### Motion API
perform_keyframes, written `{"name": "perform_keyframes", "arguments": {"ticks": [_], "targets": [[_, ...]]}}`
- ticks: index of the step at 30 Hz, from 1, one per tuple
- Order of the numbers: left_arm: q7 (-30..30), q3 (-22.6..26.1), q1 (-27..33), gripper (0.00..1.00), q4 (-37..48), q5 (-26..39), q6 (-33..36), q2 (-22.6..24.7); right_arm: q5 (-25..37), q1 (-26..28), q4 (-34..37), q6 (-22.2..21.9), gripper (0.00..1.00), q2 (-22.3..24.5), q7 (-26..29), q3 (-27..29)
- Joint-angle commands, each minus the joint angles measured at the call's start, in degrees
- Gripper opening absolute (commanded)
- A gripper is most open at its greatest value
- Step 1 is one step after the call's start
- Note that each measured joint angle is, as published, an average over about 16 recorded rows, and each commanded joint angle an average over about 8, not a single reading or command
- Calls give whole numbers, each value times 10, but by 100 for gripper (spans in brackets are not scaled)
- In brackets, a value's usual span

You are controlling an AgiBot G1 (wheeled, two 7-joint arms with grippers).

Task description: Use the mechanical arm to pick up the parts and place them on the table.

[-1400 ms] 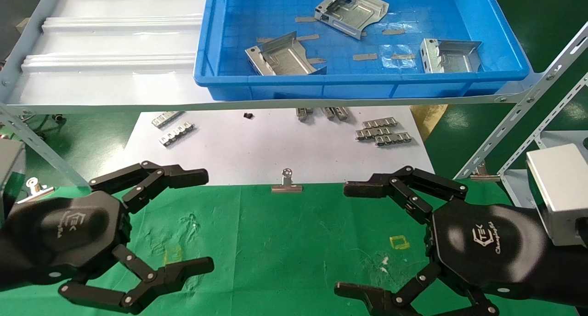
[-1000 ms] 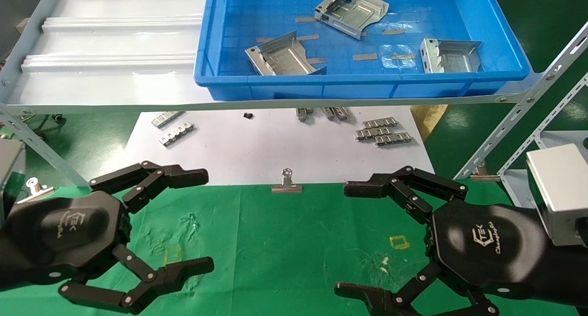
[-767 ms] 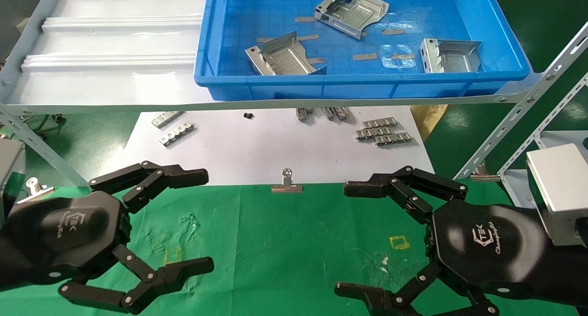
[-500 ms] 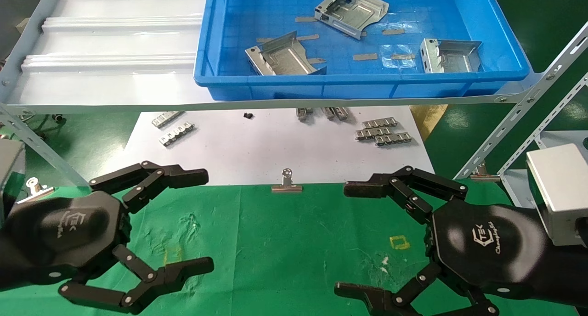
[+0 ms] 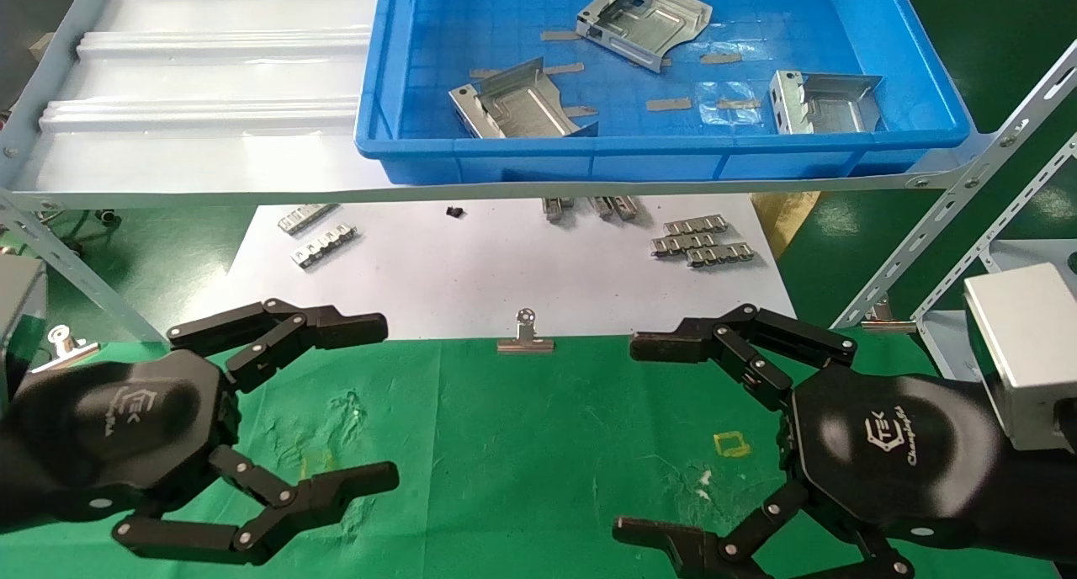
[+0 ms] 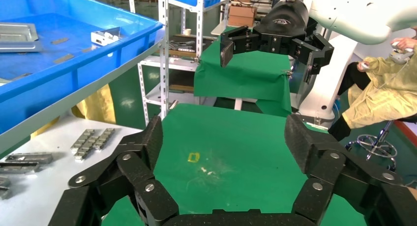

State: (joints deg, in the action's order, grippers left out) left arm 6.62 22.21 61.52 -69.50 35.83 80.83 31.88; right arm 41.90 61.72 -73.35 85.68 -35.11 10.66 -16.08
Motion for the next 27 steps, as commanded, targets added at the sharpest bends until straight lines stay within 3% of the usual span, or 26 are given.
{"name": "perform_keyframes", "arguments": {"ticks": [1, 27], "targets": [[0, 0, 0, 0, 0, 0, 0, 0, 0, 0, 0, 0, 100, 0, 0, 0], [0, 0, 0, 0, 0, 0, 0, 0, 0, 0, 0, 0, 100, 0, 0, 0]]}}
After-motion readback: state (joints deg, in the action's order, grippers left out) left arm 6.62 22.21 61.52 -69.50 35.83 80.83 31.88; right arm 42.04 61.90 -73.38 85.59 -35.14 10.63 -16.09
